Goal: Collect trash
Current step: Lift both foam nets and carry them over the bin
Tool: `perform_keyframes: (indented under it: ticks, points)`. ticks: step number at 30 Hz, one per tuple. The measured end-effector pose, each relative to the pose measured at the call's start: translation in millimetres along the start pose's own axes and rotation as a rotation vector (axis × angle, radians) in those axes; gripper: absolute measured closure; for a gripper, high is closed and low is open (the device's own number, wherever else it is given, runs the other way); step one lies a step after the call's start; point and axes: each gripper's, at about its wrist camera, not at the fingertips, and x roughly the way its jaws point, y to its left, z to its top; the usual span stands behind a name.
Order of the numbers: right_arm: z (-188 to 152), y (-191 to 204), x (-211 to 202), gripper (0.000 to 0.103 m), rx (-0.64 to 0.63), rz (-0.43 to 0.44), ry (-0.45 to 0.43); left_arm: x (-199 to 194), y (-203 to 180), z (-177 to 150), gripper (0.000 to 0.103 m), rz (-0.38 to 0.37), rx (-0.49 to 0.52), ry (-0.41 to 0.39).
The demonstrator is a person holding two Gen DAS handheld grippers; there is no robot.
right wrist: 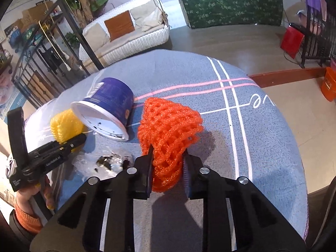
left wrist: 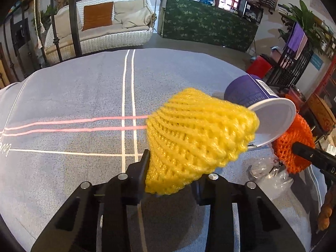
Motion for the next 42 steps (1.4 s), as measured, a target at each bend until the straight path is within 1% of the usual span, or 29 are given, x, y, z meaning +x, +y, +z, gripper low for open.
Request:
perform_keyframes:
  ticks: [2, 4, 5, 10, 13, 20, 26, 30, 35, 38, 42]
  points:
    - [-2.0, 2.2, -5.3, 0.080, -0.010, 0.003, -0.011, -2.6, -0.7, -2.3, 0.071, -0.001, 0.003, -0.003]
    - [-4.5, 3.8, -11.3, 0.080, -0.020, -0.001, -0.026, -4.8, -0.7, -4.3, 0.077, -0.003, 0.001, -0.004]
    - [-6.0, 5.3, -14.9, 0.080, -0.026, -0.003, -0.033, -5.1, 0.0, -4.7, 0.078, -0.005, 0.001, -0.004]
    - [-11.7, 3.9, -23.9, 0.080, -0.026, -0.001, -0.039, -7.2, 5.7, -8.1, 0.079, -0.048, -0.033, 0.005]
    - [-17.3, 3.9, -29.5, 0.080, -0.036, -0.009, -0.048, -8.9, 4.6, -11.6, 0.084, -0.036, -0.029, 0.001]
    - [-32.0, 0.8, -50.3, 0.080, -0.036, 0.008, -0.072, -26.7, -2.5, -21.6, 0.085, -0.062, -0.023, -0.026]
    - [-44.7, 0.8, -76.9, 0.080, -0.036, 0.021, -0.116, -46.9, -8.5, -33.7, 0.085, -0.087, -0.020, -0.058]
    - [-58.7, 2.2, -95.2, 0.080, -0.050, 0.023, -0.144, -61.9, -20.0, -42.2, 0.085, -0.089, 0.009, -0.085]
    - [-73.9, 6.9, -116.7, 0.080, -0.070, 0.011, -0.181, -76.2, -31.9, -50.6, 0.085, -0.120, 0.019, -0.105]
    - [-83.4, 3.8, -131.6, 0.080, -0.076, -0.005, -0.210, -83.1, -41.8, -57.2, 0.085, -0.136, 0.024, -0.119]
    - [-98.4, -2.5, -148.6, 0.080, -0.068, -0.015, -0.224, -89.9, -55.7, -65.1, 0.085, -0.161, 0.041, -0.131]
